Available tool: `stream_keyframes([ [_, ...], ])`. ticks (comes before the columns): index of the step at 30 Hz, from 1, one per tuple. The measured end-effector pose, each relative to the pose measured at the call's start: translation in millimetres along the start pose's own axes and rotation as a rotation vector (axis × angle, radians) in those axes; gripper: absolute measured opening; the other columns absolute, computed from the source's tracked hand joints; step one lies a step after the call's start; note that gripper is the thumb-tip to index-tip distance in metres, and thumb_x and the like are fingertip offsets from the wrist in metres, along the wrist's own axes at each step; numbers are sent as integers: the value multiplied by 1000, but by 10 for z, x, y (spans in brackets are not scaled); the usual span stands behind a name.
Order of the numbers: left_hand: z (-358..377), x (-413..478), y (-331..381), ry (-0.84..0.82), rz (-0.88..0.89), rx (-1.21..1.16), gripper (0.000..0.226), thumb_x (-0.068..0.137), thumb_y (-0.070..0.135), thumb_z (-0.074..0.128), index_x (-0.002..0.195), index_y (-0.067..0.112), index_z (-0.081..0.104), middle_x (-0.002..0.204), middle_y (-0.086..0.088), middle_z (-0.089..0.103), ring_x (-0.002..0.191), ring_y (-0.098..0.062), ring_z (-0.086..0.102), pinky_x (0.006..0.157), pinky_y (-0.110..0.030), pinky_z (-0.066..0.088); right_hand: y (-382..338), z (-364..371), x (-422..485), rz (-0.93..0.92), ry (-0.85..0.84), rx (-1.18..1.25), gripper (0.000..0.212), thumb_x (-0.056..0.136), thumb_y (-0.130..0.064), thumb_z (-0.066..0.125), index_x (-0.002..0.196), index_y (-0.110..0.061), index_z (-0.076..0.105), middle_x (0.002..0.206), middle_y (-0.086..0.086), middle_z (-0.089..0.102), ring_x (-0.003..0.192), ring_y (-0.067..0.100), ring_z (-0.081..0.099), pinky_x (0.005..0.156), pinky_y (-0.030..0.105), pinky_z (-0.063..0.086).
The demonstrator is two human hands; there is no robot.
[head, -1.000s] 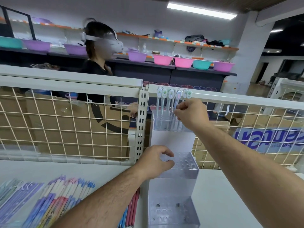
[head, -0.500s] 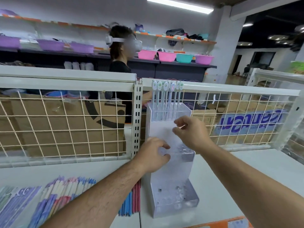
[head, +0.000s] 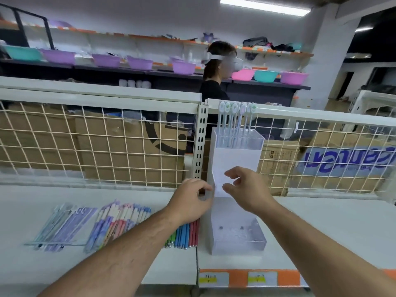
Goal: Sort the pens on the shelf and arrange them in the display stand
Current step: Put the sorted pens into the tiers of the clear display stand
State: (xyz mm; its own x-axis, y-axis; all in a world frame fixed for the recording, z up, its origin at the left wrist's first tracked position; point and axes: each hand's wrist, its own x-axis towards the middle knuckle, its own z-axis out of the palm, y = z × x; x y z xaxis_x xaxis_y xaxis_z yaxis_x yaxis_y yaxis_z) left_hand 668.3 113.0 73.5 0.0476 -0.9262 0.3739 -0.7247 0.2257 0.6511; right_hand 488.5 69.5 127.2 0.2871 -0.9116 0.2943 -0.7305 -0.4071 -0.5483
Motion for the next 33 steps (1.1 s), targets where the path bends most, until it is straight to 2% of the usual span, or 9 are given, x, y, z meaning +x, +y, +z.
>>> stream_keyframes([
  [2, -62, -184, 1, 14, -26, 13, 24, 87, 26, 68, 111, 27, 70, 115, 16, 60, 115, -2, 46, 89, -5, 30, -56, 80, -96, -10, -23, 14, 34, 89, -31, 71, 123, -27, 66, 119, -10, 66, 92, 5, 59, 68, 16, 40],
  [6, -204, -532, -120, 14, -89, 50, 29, 84, 27, 69, 113, 28, 68, 124, 12, 60, 123, -5, 45, 105, -24, 36, -195, 303, -306, -20, -87, 88, 34, 88, -27, 72, 122, -25, 67, 117, -9, 66, 91, 9, 62, 76, 25, 48],
  [10, -367, -798, -326, 14, -152, 65, 31, 84, 26, 70, 115, 29, 67, 122, 13, 59, 118, -3, 46, 99, -18, 35, -403, 554, -466, -30, -149, 101, 37, 89, -27, 72, 125, -23, 67, 123, -4, 67, 99, 11, 63, 88, 29, 53],
  [14, -629, -998, -618, 22, -186, 46, 30, 82, 30, 70, 112, 33, 67, 118, 14, 61, 114, -2, 49, 101, -24, 41, -719, 852, -567, -38, -200, 121, 36, 89, -32, 73, 124, -24, 66, 119, -6, 65, 97, 11, 63, 89, 36, 56],
  [19, -1141, -1225, -1126, 17, -214, 10, 30, 80, 27, 71, 110, 32, 69, 116, 16, 62, 115, -3, 52, 99, -26, 45, -1279, 1423, -606, -52, -203, 112, 33, 86, -28, 75, 118, -24, 69, 109, -8, 66, 86, 8, 61, 77, 23, 45],
  [22, -1506, -1387, -1503, 12, -210, 59, 26, 83, 24, 69, 109, 27, 70, 114, 13, 64, 112, -3, 51, 91, -18, 40, -1672, 1852, -633, -45, -226, 113, 33, 85, -29, 75, 117, -25, 69, 107, -11, 65, 86, 9, 61, 76, 24, 44],
  [26, -1978, -1588, -2010, 1, -221, 95, 25, 83, 25, 70, 108, 24, 72, 112, 8, 67, 106, -9, 56, 89, -25, 45, -2160, 2405, -676, -51, -254, 120, 31, 87, -27, 73, 117, -23, 68, 110, -9, 67, 83, 7, 60, 72, 22, 41],
  [29, -2270, -1734, -2329, -18, -247, 95, 31, 83, 23, 72, 113, 21, 71, 114, 6, 66, 103, -9, 58, 81, -20, 41, -2439, 2704, -704, -33, -289, 142, 33, 88, -23, 72, 121, -20, 67, 113, -7, 66, 88, 9, 58, 76, 22, 40],
  [33, -2496, -1837, -2720, -17, -263, 158, 27, 82, 19, 72, 108, 19, 74, 104, 9, 68, 100, -10, 57, 78, -21, 40, -2651, 2941, -692, -18, -322, 134, 35, 90, -24, 70, 124, -19, 66, 121, -4, 66, 92, 10, 60, 76, 21, 43],
])
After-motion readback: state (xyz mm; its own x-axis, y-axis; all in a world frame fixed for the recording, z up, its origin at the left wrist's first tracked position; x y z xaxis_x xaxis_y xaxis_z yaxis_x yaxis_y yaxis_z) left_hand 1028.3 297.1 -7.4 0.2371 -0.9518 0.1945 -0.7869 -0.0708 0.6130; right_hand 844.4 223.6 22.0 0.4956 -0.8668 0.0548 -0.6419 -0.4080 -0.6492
